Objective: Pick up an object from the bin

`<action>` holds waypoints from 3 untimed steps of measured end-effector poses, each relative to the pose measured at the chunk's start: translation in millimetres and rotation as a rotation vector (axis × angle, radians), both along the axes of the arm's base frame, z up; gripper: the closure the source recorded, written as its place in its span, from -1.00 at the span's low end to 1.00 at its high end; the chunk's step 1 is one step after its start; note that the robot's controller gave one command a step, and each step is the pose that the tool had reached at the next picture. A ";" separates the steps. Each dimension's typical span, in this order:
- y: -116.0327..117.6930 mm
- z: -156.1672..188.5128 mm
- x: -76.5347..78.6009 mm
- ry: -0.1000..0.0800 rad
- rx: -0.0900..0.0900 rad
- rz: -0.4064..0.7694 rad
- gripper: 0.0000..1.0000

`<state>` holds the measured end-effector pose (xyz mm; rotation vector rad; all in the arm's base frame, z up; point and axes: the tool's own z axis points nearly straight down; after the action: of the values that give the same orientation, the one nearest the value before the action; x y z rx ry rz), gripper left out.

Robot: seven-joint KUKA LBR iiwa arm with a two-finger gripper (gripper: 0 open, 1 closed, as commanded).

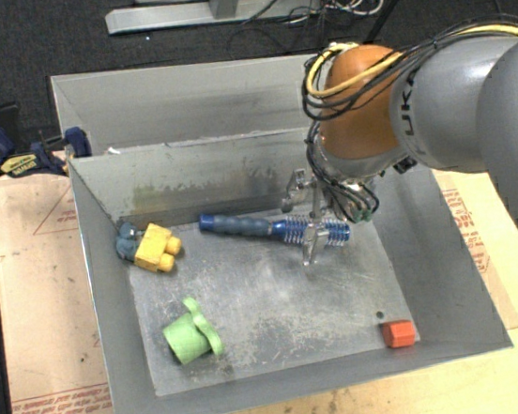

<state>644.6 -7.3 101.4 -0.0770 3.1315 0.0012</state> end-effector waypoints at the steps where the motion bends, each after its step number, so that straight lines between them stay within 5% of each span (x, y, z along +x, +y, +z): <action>1: 0.1 -3.8 -1.8 0.006 0.000 0.000 1.00; 2: -5.7 84.1 -7.8 -0.001 -0.001 0.006 1.00; 3: 37.3 63.7 -20.3 0.010 0.000 0.329 1.00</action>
Offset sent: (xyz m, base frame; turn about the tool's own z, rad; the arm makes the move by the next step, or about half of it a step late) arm 0.0000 0.0000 0.0000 0.0000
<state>624.3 30.0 165.1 -0.5903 3.0866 0.0035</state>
